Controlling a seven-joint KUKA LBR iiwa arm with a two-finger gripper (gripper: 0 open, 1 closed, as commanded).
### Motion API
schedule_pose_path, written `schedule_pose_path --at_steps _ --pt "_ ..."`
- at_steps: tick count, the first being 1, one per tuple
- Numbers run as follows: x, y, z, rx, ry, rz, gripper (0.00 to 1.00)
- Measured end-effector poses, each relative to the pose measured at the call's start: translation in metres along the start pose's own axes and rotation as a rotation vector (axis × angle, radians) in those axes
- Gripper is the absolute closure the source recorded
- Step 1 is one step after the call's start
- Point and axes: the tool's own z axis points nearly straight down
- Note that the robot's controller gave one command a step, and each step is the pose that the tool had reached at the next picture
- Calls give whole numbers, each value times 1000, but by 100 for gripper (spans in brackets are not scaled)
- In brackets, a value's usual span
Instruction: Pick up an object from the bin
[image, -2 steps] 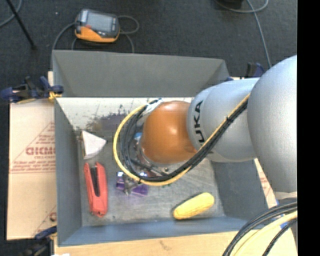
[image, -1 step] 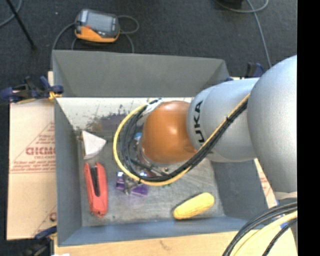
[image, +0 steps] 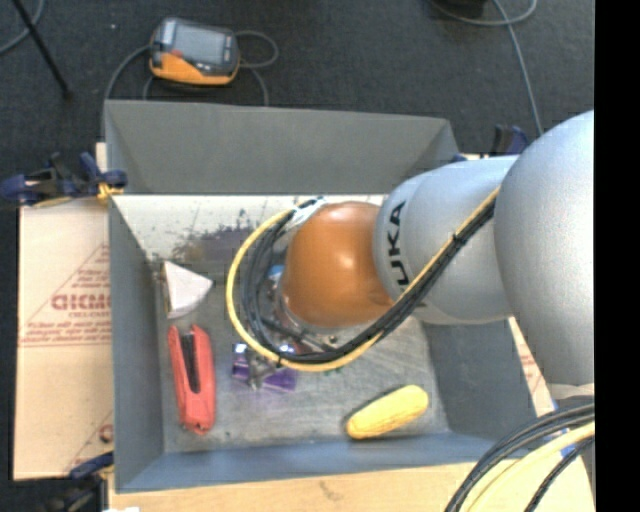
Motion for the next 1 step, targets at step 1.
schedule_pose_path --at_steps 1 --pt "0 0 0 0 0 1 100"
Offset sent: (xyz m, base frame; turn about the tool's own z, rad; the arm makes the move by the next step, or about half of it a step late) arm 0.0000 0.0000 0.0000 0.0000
